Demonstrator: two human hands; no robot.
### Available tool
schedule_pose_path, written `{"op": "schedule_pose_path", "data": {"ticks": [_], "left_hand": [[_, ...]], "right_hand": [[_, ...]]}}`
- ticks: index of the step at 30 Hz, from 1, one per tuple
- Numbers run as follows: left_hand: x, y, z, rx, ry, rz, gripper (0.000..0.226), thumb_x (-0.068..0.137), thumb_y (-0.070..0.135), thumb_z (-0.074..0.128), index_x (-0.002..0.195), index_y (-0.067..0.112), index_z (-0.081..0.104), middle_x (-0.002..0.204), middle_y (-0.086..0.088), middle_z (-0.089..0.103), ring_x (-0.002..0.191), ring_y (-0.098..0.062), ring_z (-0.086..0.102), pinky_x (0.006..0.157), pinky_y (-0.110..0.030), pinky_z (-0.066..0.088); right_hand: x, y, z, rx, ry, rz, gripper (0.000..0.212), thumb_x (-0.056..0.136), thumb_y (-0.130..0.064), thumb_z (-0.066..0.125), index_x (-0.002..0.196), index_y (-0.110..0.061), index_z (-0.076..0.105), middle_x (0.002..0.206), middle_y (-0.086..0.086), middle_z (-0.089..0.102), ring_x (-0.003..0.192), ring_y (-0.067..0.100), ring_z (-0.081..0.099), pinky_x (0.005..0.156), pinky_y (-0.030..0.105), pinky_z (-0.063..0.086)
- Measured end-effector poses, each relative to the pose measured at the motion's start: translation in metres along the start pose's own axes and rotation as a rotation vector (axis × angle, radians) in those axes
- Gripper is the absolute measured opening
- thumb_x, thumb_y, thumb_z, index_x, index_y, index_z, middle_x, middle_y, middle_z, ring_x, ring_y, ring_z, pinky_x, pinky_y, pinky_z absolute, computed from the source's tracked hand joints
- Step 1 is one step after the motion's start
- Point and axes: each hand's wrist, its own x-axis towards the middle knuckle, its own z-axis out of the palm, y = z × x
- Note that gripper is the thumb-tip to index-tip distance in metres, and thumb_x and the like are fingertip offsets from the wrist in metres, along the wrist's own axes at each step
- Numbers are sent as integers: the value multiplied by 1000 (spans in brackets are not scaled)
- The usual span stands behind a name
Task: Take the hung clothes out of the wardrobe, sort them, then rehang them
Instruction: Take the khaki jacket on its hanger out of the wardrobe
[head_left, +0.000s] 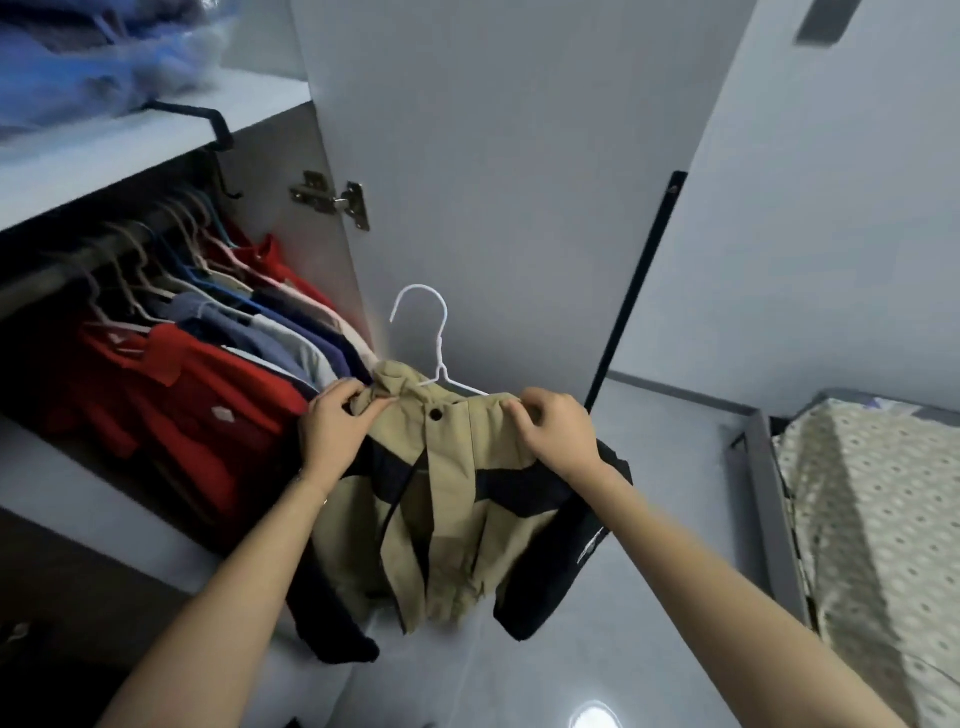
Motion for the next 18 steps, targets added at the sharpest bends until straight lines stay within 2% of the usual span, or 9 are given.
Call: {"op": "schedule_pose_path", "data": {"ticks": [2,4,6,9,13,16,18], "left_hand": [[-6,25,22,-5,-32,23,52,78,46,78,64,10,43,61,-2,42,60,-23,42,58,-44,42],[-14,53,46,-16,-65,49,53,78,49,77,64,10,44,62,-1,42,60,-20,43,58,-42,40],[-23,83,69,-23,-104,75,56,77,52,75,63,11,41,61,-1,38,58,-20,40,56,-40,35],[-38,125,106,-89,-172,118,61,76,57,71,61,7,40,59,-3,37,57,-22,38,54,-40,33],[-54,179,157,-162,-274,145,58,77,53,74,60,11,38,59,-1,35,57,-21,38,53,-44,37],[-67,221,194,-205,-362,156,57,77,53,75,59,13,39,57,0,36,56,-18,36,51,-39,33],[-76,248,219,-227,-428,165,56,77,52,76,59,14,38,55,1,35,54,-16,34,51,-34,28]], "right_hand": [[-14,25,-21,2,17,35,43,97,-38,56,59,-26,39,54,-8,43,61,22,46,56,31,30],[-30,52,-42,8,24,83,35,97,-40,54,68,-20,57,64,-4,58,68,24,54,57,33,39],[-46,80,-63,7,43,123,34,97,-41,53,78,-15,64,73,1,66,74,24,59,60,33,42],[-71,119,-97,2,76,166,32,97,-41,54,76,-19,63,70,-4,64,71,20,58,58,30,40],[-105,167,-141,-56,139,250,31,97,-42,53,77,-22,64,69,-9,62,69,15,55,54,27,35],[-133,199,-172,-88,189,337,30,97,-40,54,70,-27,57,58,-14,50,63,11,49,51,21,27],[-153,220,-192,-111,235,388,31,97,-41,55,72,-24,62,60,-14,53,65,12,53,53,25,31]]}}
